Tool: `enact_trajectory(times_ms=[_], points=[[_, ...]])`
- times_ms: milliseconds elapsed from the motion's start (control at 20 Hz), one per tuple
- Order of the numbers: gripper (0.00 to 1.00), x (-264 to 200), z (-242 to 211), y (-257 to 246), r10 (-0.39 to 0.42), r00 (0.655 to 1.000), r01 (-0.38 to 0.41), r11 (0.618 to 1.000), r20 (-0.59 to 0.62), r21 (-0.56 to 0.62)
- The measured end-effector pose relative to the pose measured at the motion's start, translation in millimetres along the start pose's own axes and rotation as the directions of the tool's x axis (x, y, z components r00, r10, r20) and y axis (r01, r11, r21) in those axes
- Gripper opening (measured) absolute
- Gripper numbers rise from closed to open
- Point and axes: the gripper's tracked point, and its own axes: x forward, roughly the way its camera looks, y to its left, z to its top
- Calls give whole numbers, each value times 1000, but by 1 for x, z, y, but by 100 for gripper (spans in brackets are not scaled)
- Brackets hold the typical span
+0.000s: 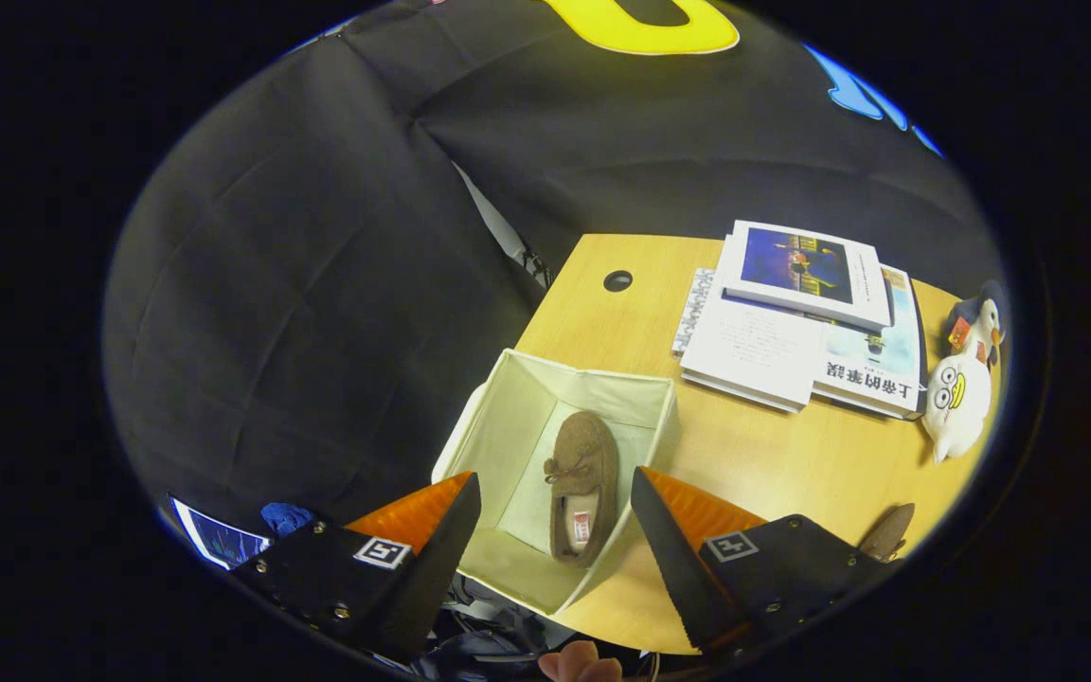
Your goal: Open the storage box then place both shoes into the box .Put the left shoe in first, then the right shoe, with the right side of both shoes facing outward in a uniform manner.
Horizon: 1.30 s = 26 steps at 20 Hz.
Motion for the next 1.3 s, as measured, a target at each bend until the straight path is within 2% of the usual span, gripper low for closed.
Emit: enact_trajectory(times_ms=[150,400,600,750,1100,1300], points=[[97,-27,-7,-22,-7,1000,7,1000,30,2],[97,-73,-15,-66,20,992,-26,999,128,44],[97,-107,-29,-118,-47,975,41,999,216,32],[97,-127,-47,-158,-114,958,96,992,263,79],[97,-173,-91,-244,-266,917,214,957,297,195],[97,-188,-124,-295,-356,896,287,921,267,265]])
